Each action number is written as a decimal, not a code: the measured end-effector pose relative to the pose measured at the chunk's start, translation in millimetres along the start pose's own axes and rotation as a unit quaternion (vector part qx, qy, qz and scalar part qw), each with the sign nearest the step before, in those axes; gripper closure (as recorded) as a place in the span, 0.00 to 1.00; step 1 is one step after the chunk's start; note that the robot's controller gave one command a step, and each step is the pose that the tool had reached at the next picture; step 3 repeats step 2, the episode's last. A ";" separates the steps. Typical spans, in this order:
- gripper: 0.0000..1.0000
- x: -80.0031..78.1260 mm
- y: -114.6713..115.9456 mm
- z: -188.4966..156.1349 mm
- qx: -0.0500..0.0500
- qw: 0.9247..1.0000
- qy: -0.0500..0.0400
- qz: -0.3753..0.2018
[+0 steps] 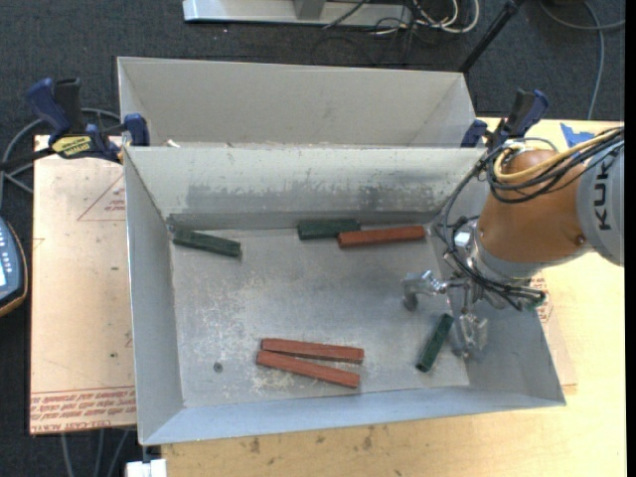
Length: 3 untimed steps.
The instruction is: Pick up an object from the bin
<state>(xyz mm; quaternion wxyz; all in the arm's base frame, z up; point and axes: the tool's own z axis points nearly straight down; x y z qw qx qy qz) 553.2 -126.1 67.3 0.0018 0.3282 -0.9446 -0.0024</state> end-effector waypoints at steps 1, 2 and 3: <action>1.00 -1.0 -2.2 -2.7 0.003 1.000 -0.002 0.001; 1.00 -47.7 20.0 -146.8 0.007 1.000 -0.006 0.000; 1.00 -47.7 20.0 -146.8 0.007 1.000 -0.006 0.000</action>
Offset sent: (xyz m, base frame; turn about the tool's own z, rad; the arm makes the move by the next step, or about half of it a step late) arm 0.0000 0.0000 0.0000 0.0000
